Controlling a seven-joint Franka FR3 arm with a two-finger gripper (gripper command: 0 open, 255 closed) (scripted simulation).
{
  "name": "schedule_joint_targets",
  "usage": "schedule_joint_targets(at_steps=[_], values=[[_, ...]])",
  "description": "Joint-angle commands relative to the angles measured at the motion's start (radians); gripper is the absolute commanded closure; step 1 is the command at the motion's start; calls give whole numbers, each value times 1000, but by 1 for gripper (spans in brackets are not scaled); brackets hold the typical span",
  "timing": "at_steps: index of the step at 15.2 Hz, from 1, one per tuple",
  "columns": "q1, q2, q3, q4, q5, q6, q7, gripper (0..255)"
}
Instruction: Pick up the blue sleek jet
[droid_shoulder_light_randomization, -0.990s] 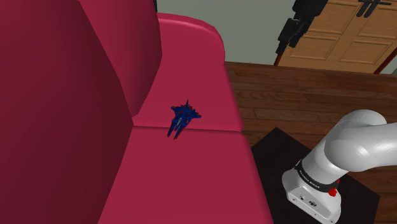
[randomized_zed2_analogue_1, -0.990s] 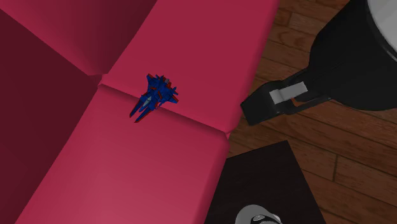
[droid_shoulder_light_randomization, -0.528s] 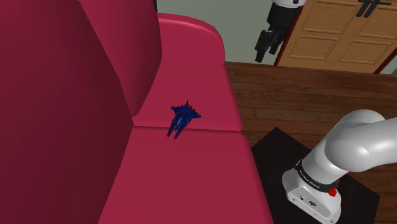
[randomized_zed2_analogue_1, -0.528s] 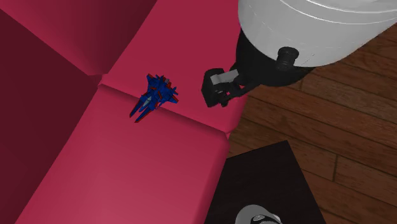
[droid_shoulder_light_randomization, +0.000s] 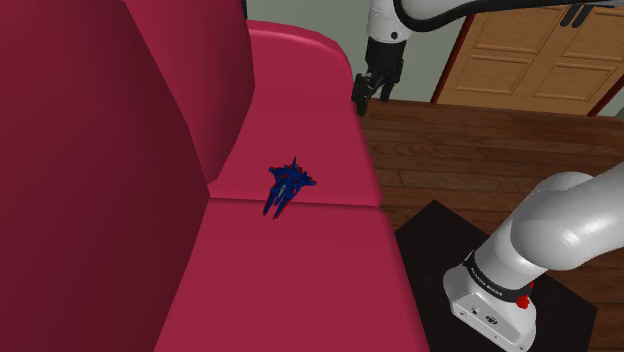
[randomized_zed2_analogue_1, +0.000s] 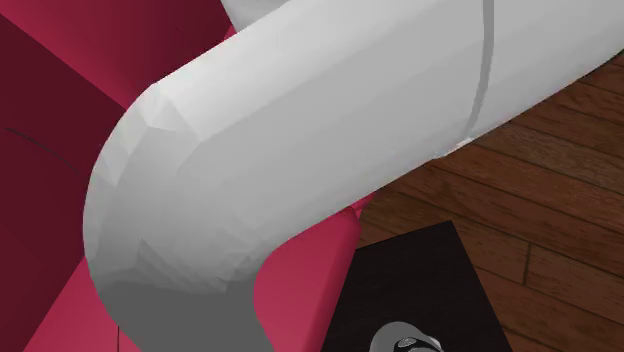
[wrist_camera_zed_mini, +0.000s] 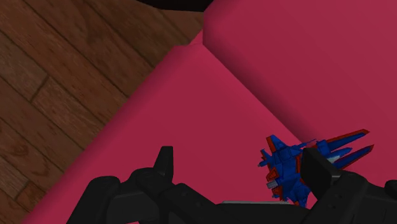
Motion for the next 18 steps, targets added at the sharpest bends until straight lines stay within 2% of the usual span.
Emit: schedule_joint_targets(at_steps=[1, 10, 18], values=[[-1, 74, 25, 28, -13, 34, 31, 0], [9, 424, 115, 205, -126, 128, 190, 0], [72, 760, 130, 455, -261, 127, 315, 0]])
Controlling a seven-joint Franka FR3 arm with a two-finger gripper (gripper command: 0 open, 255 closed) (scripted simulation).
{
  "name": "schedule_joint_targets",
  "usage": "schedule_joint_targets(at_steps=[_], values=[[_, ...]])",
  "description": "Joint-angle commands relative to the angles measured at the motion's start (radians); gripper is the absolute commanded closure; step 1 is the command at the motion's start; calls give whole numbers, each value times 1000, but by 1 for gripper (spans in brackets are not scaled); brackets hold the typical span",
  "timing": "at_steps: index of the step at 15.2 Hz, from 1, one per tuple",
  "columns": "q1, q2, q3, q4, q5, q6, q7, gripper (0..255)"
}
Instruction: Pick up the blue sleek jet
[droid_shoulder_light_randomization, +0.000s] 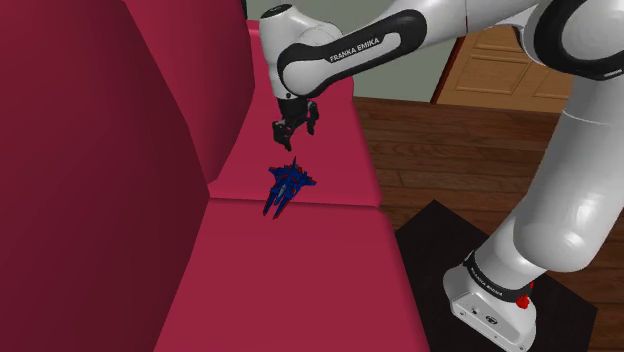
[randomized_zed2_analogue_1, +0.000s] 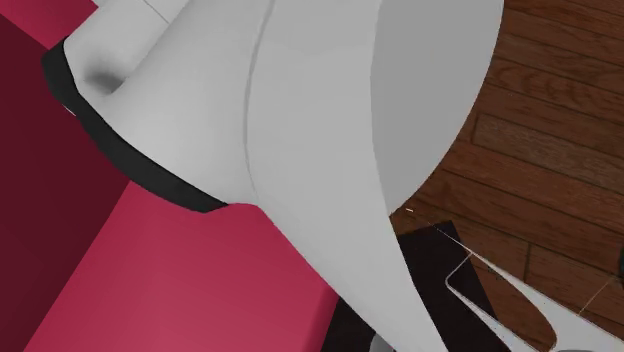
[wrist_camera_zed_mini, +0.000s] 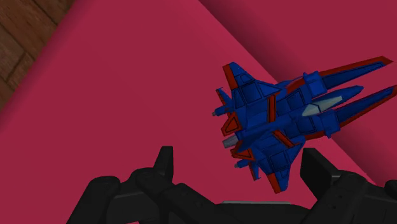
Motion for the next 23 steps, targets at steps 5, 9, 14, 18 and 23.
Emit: schedule_joint_targets(at_steps=[5, 9, 14, 18, 23], values=[[74, 263, -20, 246, -84, -42, 58, 0], [133, 450, -42, 457, -122, -95, 68, 0], [136, 480, -49, 450, -130, -61, 78, 0], [138, 504, -54, 441, -138, -29, 87, 0], [138, 503, -53, 439, -138, -28, 88, 255]])
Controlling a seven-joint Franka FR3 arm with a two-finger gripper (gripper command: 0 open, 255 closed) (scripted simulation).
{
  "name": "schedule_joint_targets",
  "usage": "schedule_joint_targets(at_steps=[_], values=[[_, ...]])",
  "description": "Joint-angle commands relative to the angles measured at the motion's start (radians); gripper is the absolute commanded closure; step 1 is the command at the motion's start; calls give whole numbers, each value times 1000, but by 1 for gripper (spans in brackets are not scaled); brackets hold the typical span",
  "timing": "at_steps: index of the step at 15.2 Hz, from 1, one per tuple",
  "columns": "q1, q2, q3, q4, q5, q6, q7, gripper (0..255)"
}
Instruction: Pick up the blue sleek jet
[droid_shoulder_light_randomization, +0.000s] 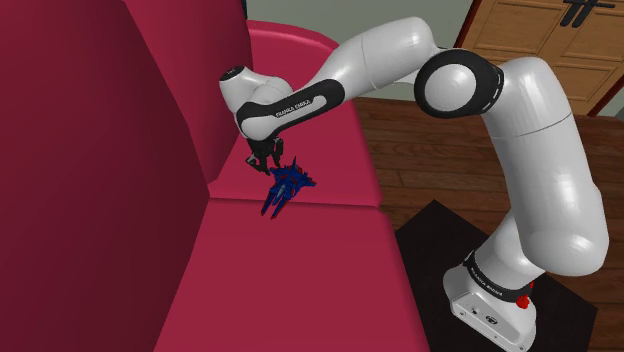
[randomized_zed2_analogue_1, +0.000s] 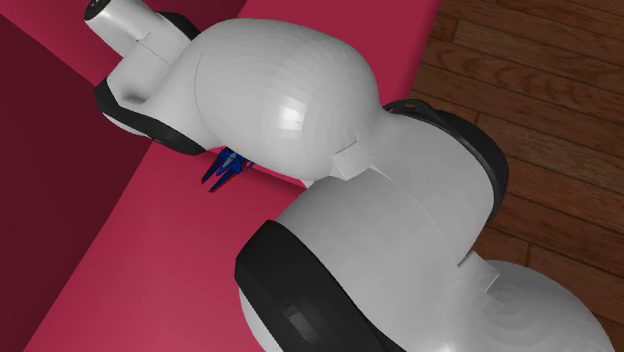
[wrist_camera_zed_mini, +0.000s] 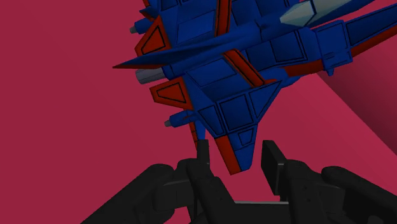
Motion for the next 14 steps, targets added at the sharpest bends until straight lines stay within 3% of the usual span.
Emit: schedule_joint_targets(at_steps=[1, 14], values=[[0, 0, 0, 0, 0, 0, 0, 255], [-2, -49, 10, 27, 17, -72, -22, 255]])
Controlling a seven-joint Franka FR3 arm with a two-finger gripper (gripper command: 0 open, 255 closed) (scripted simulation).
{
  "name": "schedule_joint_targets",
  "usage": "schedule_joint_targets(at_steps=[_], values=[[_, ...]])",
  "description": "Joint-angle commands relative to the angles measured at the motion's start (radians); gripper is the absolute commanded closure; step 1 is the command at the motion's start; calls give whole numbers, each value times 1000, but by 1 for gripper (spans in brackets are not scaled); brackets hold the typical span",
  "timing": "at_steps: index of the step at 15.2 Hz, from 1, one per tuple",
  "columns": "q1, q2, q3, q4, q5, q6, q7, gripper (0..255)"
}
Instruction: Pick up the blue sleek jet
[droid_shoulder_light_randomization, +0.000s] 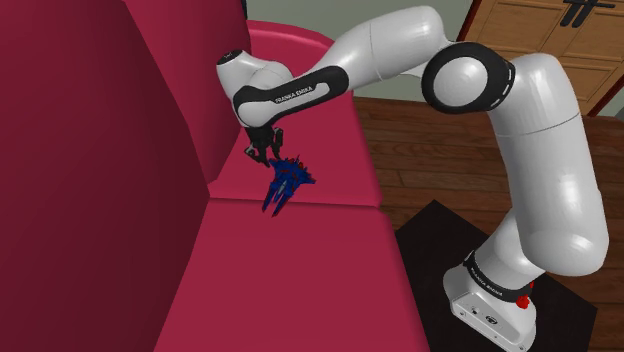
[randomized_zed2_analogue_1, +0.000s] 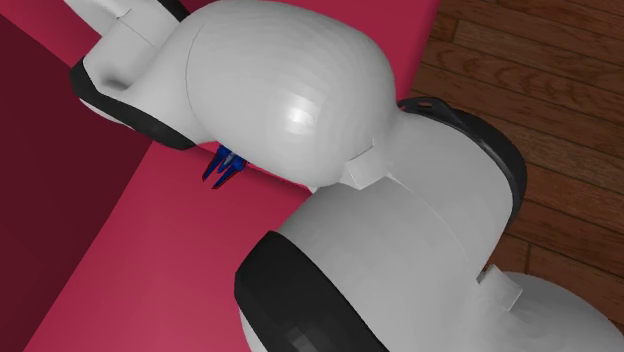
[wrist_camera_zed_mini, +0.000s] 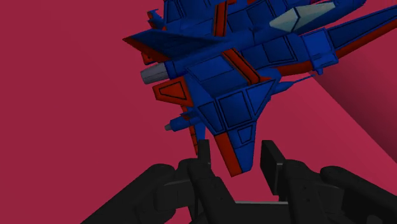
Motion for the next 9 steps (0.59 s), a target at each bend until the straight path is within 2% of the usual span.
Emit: schedule_joint_targets(at_steps=[1, 9], values=[[-1, -11, 2, 8, 4, -19, -7, 255], [0, -42, 8, 41, 15, -79, -24, 255]])
